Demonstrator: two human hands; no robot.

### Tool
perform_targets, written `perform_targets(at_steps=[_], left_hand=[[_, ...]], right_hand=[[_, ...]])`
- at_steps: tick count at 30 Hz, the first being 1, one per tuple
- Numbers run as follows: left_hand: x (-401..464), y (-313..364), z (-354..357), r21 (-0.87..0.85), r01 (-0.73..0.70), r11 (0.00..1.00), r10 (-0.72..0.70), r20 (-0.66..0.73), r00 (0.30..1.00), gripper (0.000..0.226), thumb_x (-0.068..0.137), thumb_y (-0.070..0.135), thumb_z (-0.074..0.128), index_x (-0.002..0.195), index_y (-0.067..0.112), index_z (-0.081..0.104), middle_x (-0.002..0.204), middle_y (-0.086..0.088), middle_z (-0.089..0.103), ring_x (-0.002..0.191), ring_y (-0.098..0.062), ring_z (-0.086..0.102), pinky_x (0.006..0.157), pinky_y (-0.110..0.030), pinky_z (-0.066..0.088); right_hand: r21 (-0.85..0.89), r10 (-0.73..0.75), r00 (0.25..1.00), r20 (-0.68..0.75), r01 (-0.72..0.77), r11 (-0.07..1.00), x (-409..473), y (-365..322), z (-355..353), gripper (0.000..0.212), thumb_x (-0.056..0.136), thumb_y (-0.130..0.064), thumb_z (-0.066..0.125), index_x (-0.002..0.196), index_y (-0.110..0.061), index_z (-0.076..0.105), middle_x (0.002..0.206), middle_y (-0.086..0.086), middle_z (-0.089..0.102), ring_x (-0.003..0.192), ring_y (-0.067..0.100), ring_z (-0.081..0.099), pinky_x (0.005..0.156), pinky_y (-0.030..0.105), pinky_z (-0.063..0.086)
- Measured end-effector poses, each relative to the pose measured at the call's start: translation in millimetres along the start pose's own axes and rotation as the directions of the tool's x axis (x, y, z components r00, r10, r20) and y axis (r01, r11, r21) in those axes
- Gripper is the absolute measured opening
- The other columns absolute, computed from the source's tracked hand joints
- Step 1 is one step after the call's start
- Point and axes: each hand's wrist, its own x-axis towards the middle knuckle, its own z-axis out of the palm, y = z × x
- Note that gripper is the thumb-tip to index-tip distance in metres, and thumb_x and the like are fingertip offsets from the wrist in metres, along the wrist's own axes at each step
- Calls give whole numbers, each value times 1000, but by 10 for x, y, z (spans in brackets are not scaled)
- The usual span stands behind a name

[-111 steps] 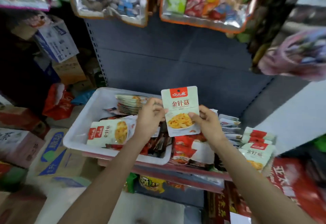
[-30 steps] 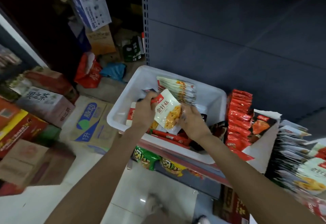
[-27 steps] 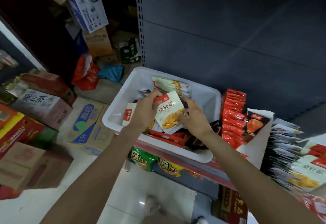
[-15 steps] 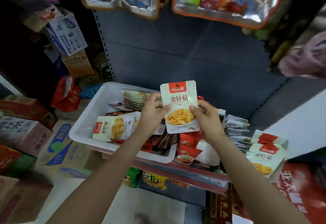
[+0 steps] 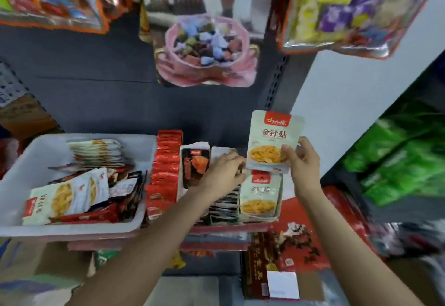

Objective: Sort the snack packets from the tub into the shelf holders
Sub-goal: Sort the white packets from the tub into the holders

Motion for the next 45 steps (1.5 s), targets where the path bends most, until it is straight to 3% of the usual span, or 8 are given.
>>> perform_targets(at_steps=[3,9,12,27,32,36,40,45], left_hand=[[19,45,140,41,42,998,-44,32,999,36,93,27,55,128,17,55,123,-1,53,118,-17,46,101,-34,36],[43,177,172,-328,188,926,-263,-202,943,38,88,22,65,122,13,50,107,5,58,98,-8,56,88,-25,47],[17,175,184,-124,163,979,-180,-143,973,42,84,22,69,121,13,51,121,-1,57,112,-16,51,93,-30,44],[-18,215,177,-374,167,912,-274,-256,927,39,87,9,64,122,18,50,90,7,61,78,-1,60,69,-11,49],[-39,188,200,-19,49,999,-52,-243,969,23,87,12,63,109,19,61,91,5,64,82,-9,61,77,-31,52],[-38,163,308,304,72,950,-38,-118,992,25,90,31,58,114,25,63,112,4,59,110,-15,47,94,-34,29],[-83,169,241,266,107,958,-64,-163,985,30,90,34,58,119,26,59,119,5,56,114,-15,44,96,-33,28],[-344,-43,-130,11,157,988,-141,-383,913,19,88,23,62,106,18,64,103,1,64,99,-16,57,89,-38,46]], right_hand=[[34,26,999,19,-26,999,73,91,-199,8,94,-8,51,100,-11,55,103,5,69,89,7,67,71,22,53],[161,87,991,98,-102,982,122,170,-268,9,95,-7,50,104,-9,52,105,-1,69,93,14,69,71,28,56],[172,58,989,134,-81,982,105,194,-275,8,95,-7,49,104,-6,50,105,0,69,92,14,69,69,25,57],[-483,92,976,199,16,875,-18,659,-269,18,83,-9,68,101,-8,65,102,1,54,90,13,53,66,12,44],[-548,24,980,197,90,832,-34,637,-232,38,79,-9,72,113,-16,56,102,-2,52,96,13,52,80,25,47],[-611,-68,926,372,299,733,-41,601,-221,20,86,-5,62,104,-14,66,100,1,61,96,15,53,83,27,46],[-703,-73,893,445,399,588,-26,531,-159,20,88,-8,61,107,-13,68,106,5,61,104,20,51,88,28,43],[-598,-99,894,437,371,710,-100,256,322,19,89,-15,62,107,-14,66,104,4,61,100,19,54,89,34,46]])
